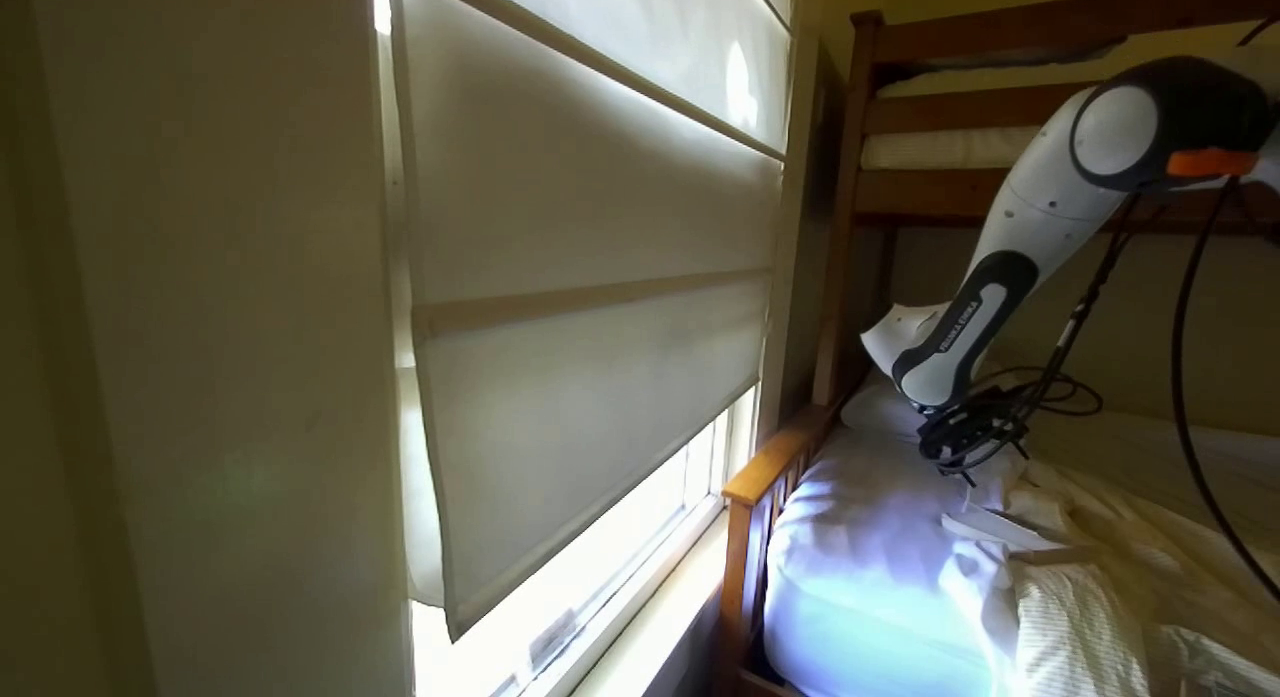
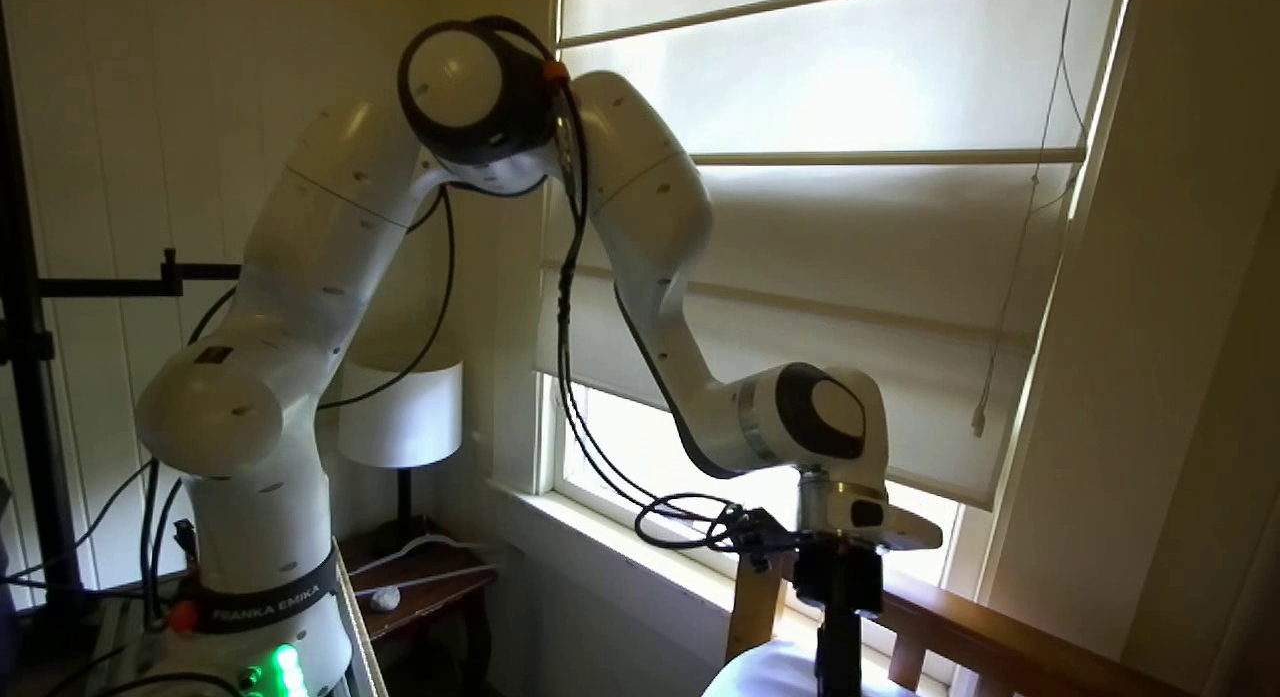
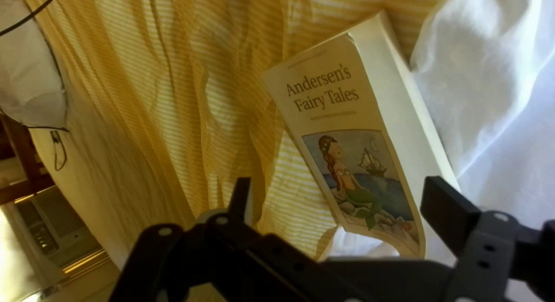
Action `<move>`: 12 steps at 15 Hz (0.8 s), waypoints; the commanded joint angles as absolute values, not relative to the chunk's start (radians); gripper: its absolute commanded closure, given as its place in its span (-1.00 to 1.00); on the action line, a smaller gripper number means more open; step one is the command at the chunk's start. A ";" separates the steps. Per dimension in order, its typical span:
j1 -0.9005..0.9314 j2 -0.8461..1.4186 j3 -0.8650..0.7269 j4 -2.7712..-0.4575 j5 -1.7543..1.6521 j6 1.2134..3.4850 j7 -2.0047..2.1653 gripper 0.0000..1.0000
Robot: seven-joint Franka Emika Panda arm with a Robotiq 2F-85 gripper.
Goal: Put the book on the table
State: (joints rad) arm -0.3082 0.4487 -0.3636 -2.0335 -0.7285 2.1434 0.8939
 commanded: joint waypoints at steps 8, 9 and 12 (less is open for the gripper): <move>-0.298 0.742 -0.406 -1.816 -0.711 2.111 0.847 -1.00; -0.298 0.750 -0.401 -1.807 -0.704 2.103 0.838 -1.00; -0.308 0.762 -0.378 -1.809 -0.700 2.127 0.762 -1.00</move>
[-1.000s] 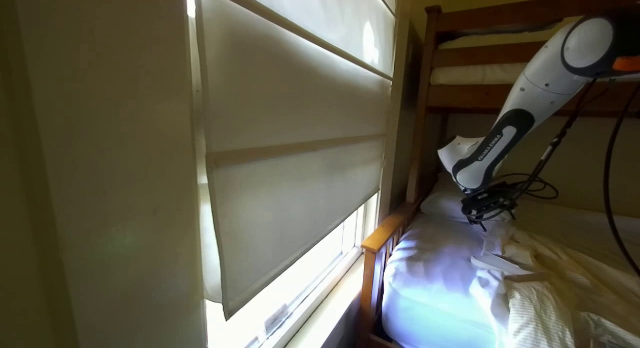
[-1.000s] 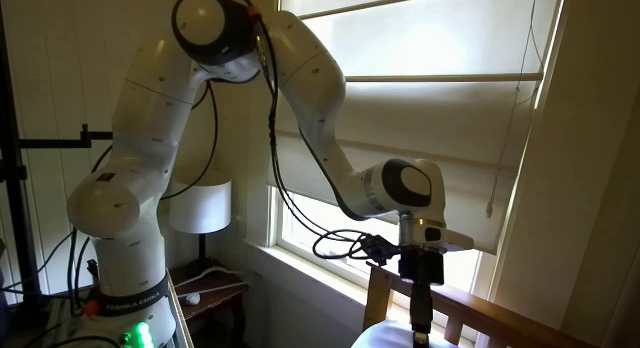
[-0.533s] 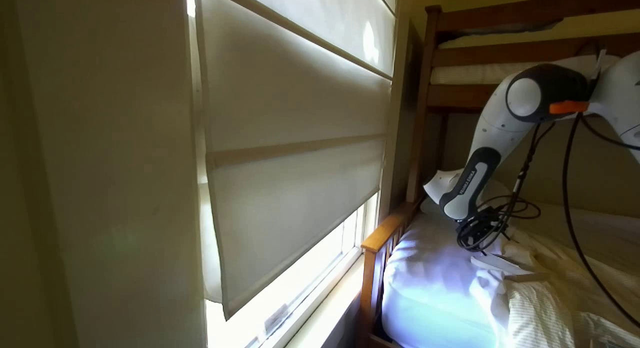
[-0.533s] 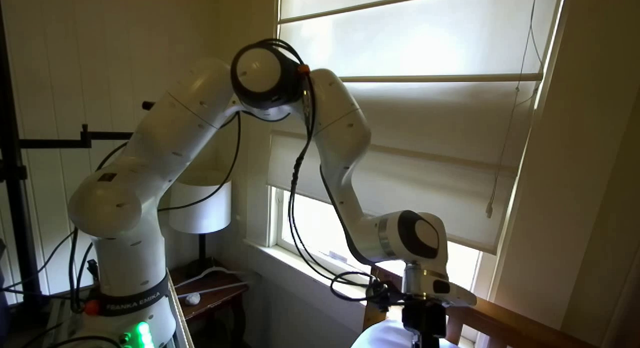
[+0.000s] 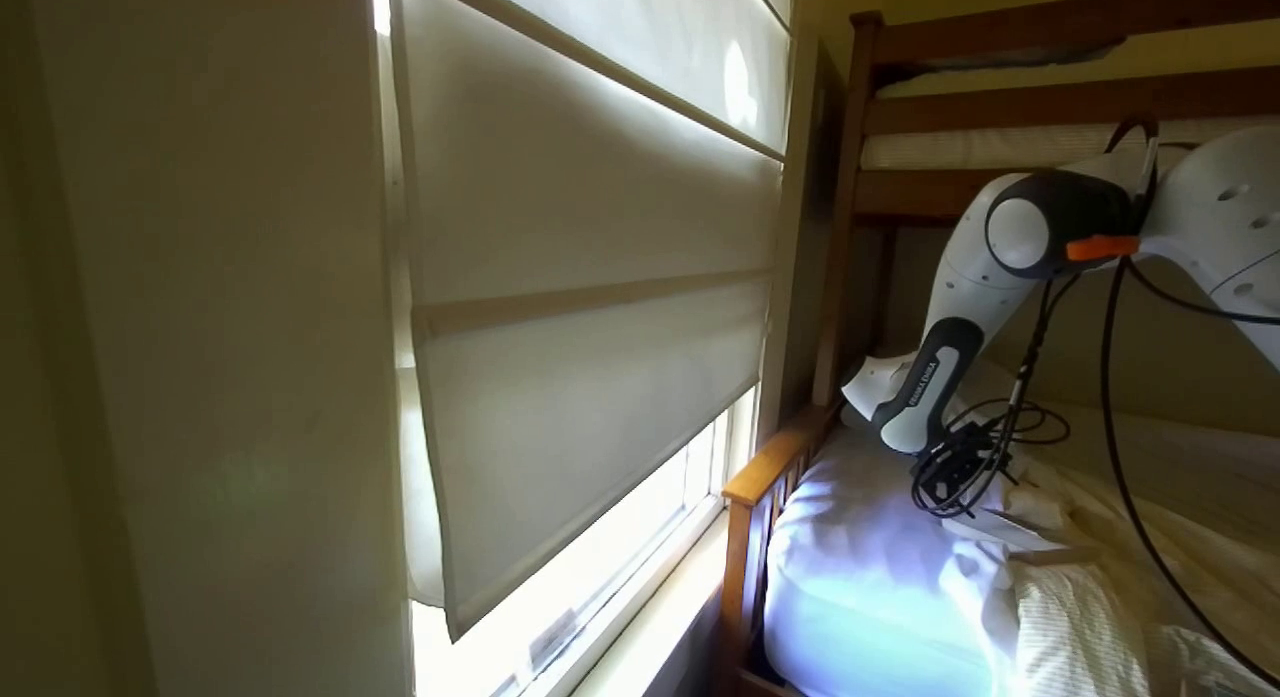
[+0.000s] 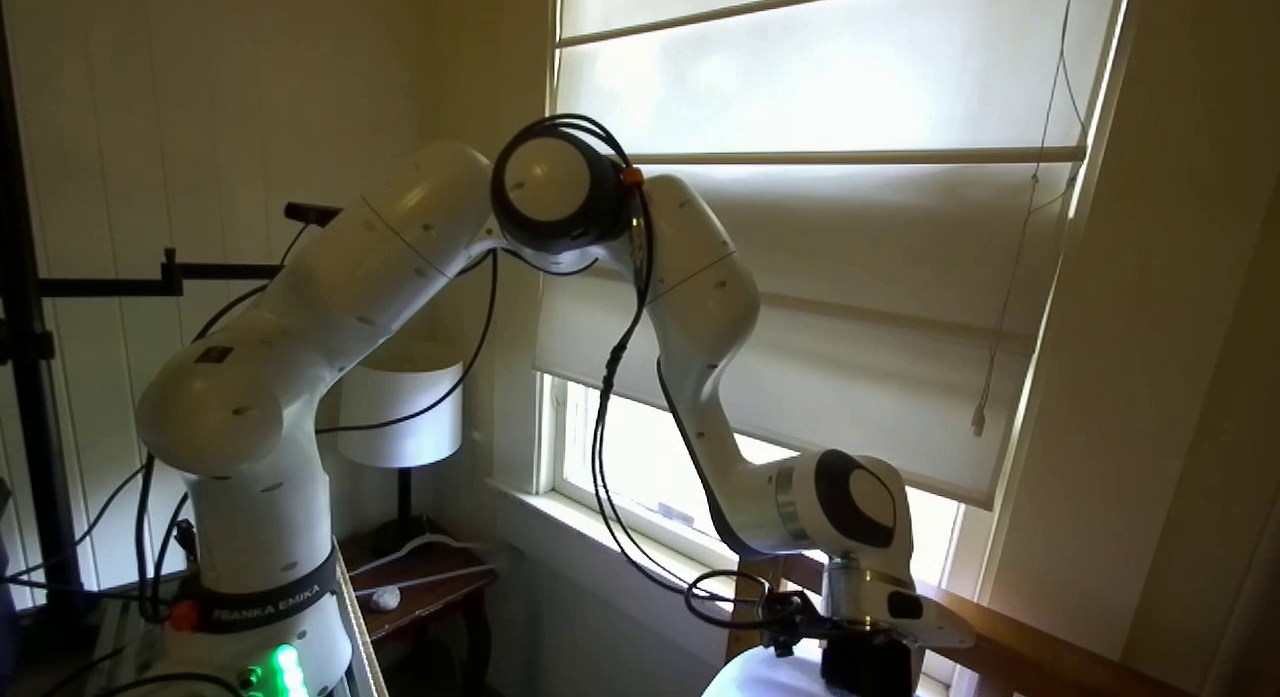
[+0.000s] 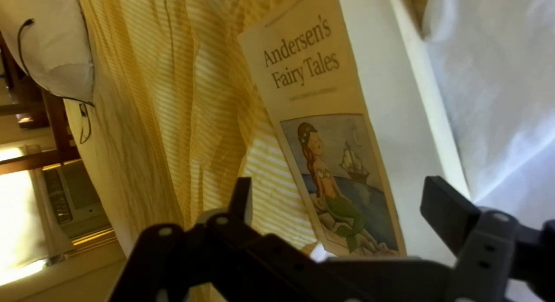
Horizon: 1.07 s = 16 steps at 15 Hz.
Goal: Put the book on the table
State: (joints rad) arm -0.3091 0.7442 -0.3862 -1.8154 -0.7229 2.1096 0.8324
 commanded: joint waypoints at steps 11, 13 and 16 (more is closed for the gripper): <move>-0.327 0.964 -0.394 -1.643 -0.611 2.010 0.617 -1.00; -0.324 0.991 -0.409 -1.611 -0.577 1.974 0.613 -1.00; -0.309 0.969 -0.445 -1.610 -0.545 1.927 0.632 -0.50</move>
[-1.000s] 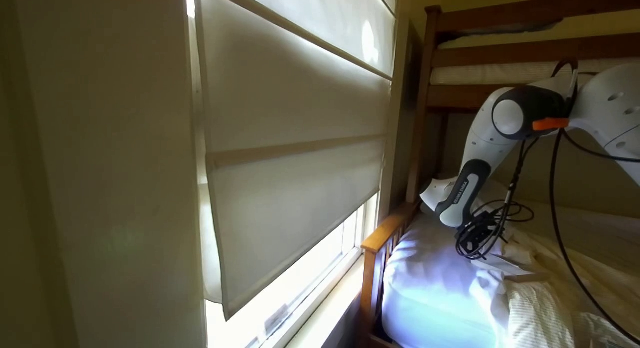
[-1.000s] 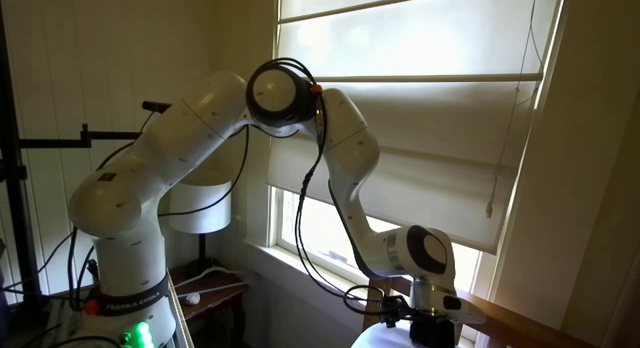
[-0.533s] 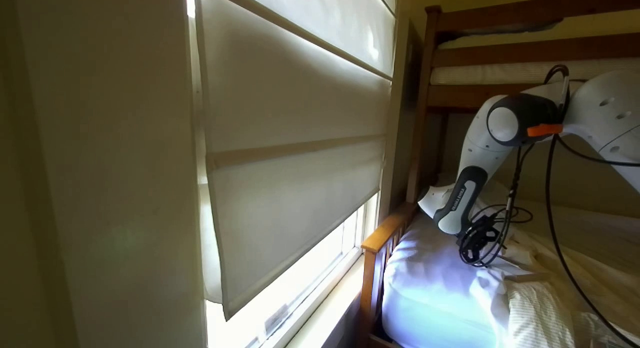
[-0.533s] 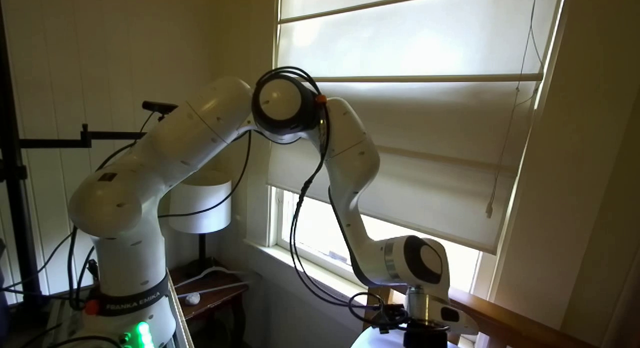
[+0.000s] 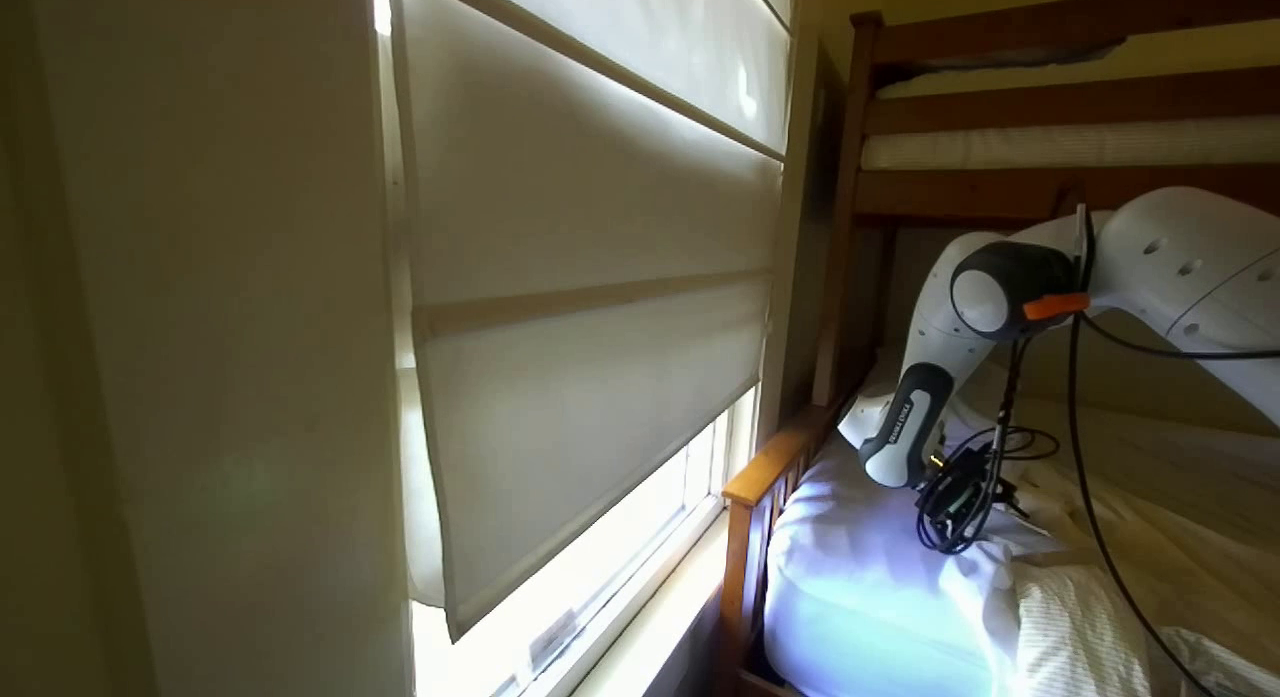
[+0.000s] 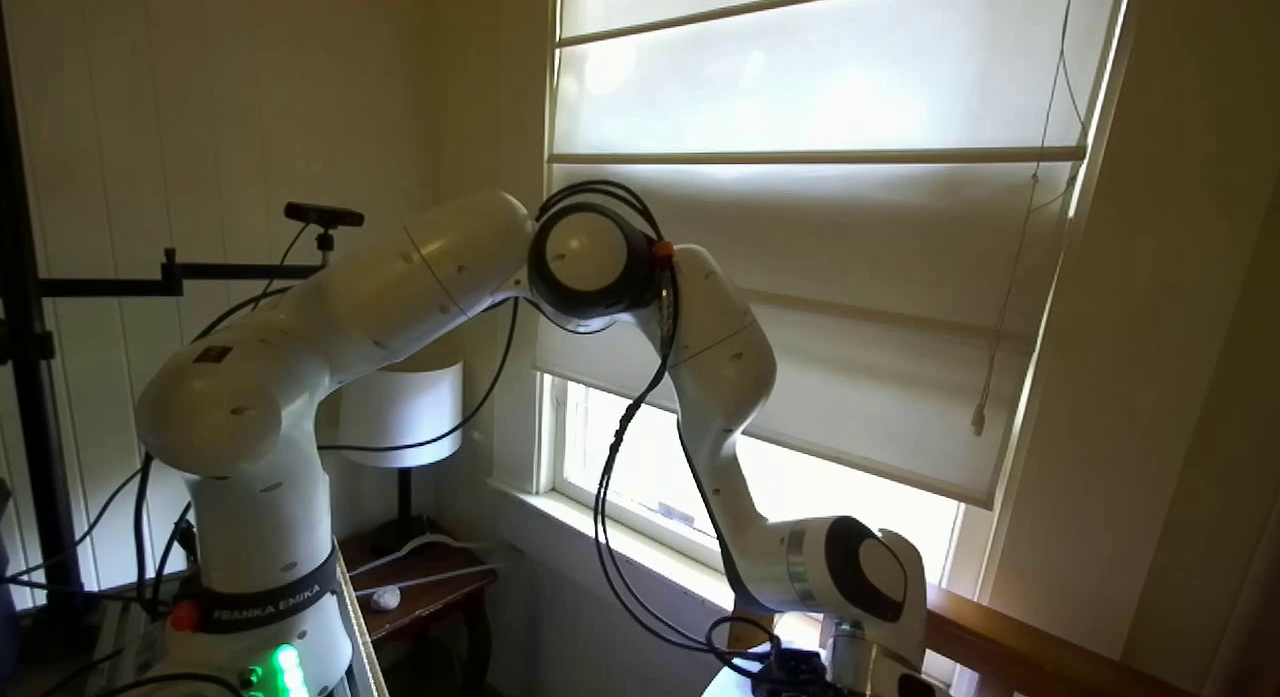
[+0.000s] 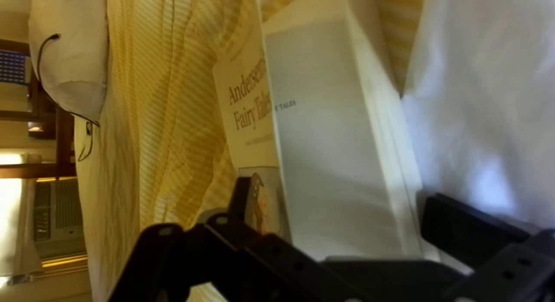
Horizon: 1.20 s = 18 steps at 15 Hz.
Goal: Put the book on the table
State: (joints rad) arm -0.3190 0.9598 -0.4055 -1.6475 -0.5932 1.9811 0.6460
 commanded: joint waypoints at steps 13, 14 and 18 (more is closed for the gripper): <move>-0.264 0.907 -0.491 -1.670 -0.556 1.940 0.649 1.00; -0.250 0.875 -0.493 -1.705 -0.563 1.957 0.657 1.00; -0.194 0.693 -0.499 -1.891 -0.609 2.065 0.637 1.00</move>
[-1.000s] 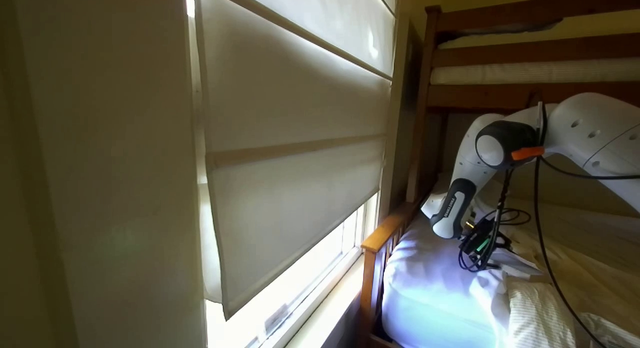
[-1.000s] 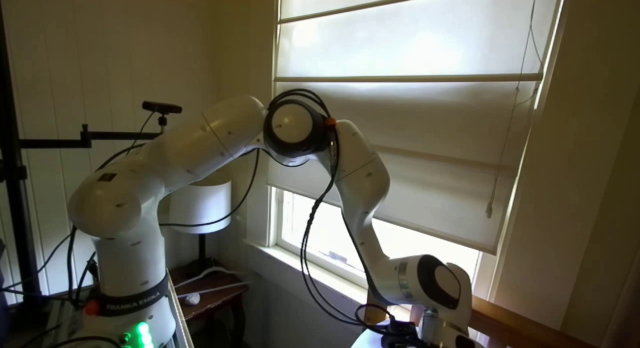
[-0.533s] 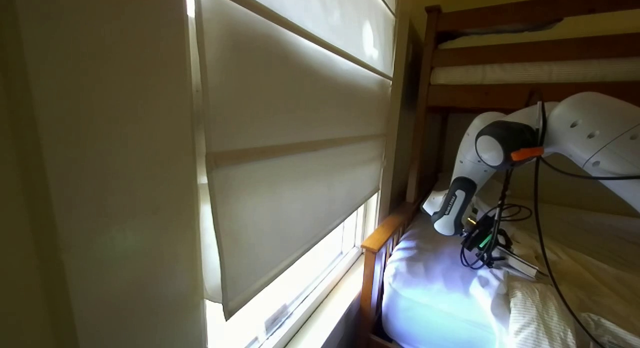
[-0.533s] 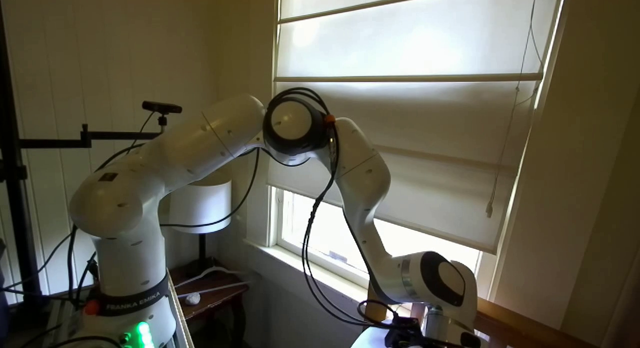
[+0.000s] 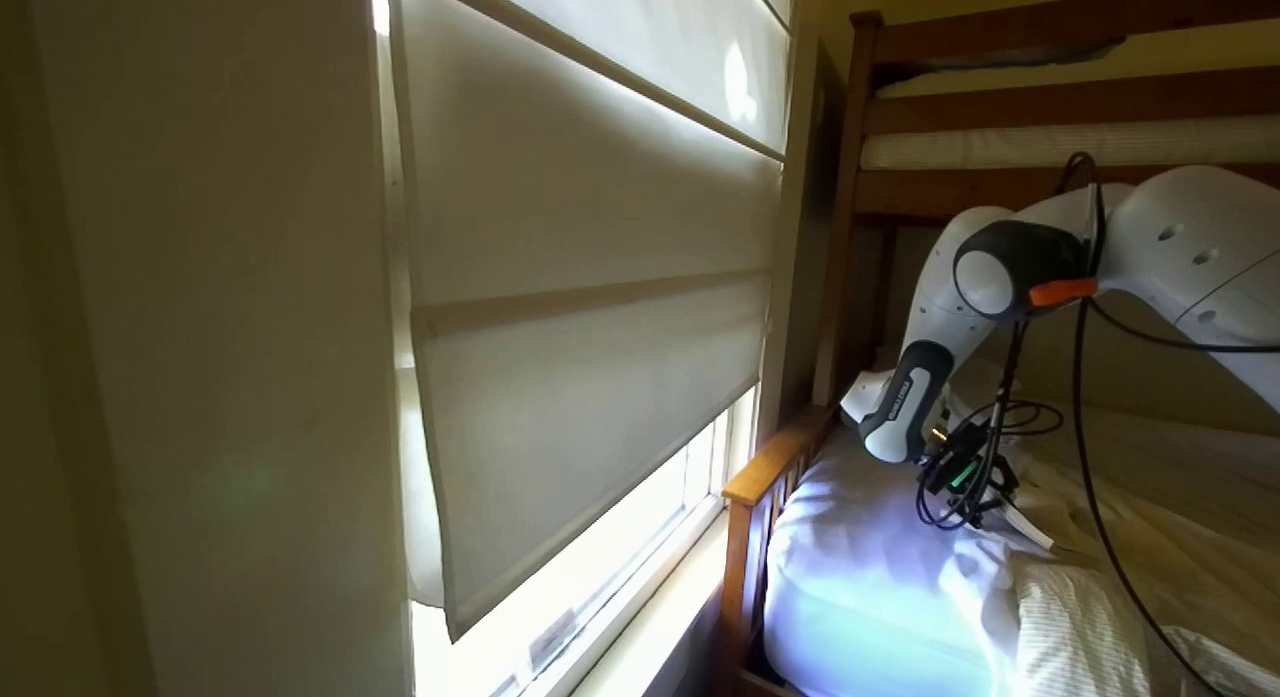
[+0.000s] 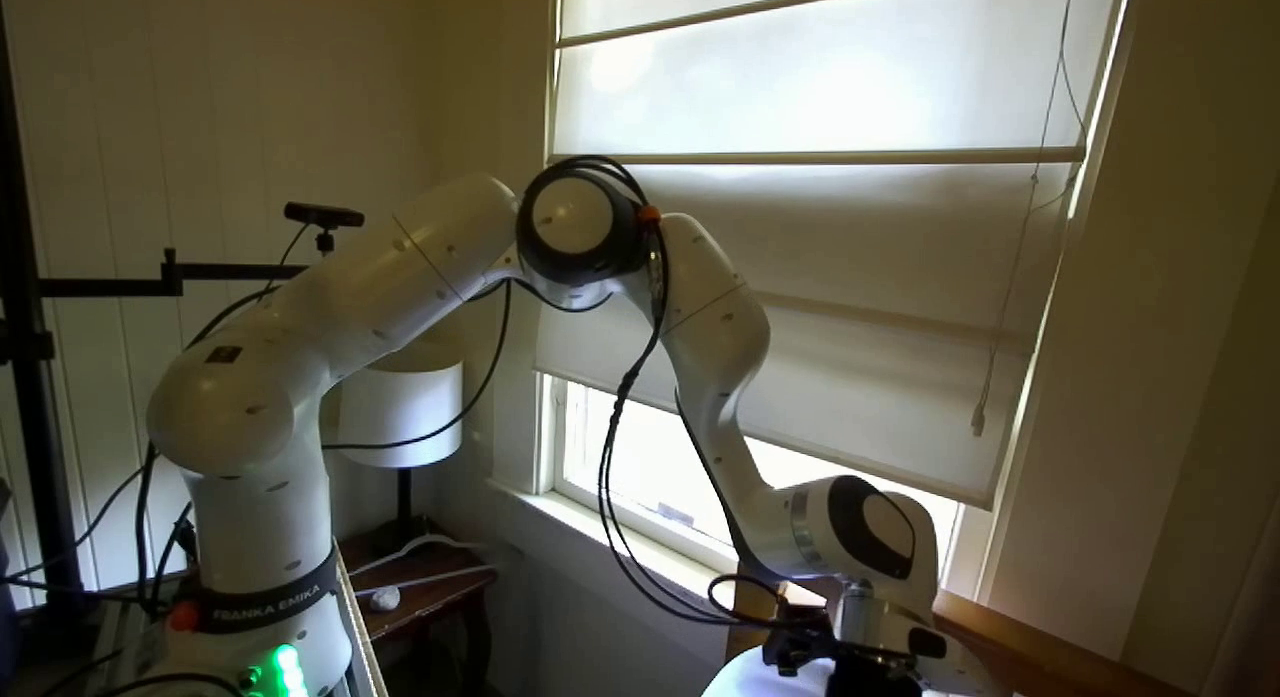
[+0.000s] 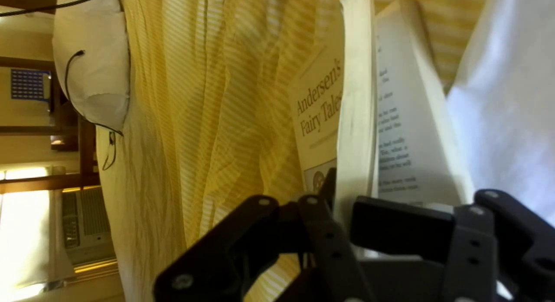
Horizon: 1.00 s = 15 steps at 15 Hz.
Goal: Put the book on the table
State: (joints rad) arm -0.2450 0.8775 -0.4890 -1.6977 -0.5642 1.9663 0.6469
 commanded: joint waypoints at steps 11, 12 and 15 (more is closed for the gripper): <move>-0.190 0.184 -0.521 -2.350 -0.946 2.353 0.507 1.00; -0.203 0.161 -0.509 -2.364 -0.971 2.339 0.516 1.00; -0.241 0.171 -0.482 -2.345 -0.958 2.329 0.591 0.46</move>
State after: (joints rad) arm -0.1991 0.2084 -0.5162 -2.3269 -0.9374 2.3396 0.5117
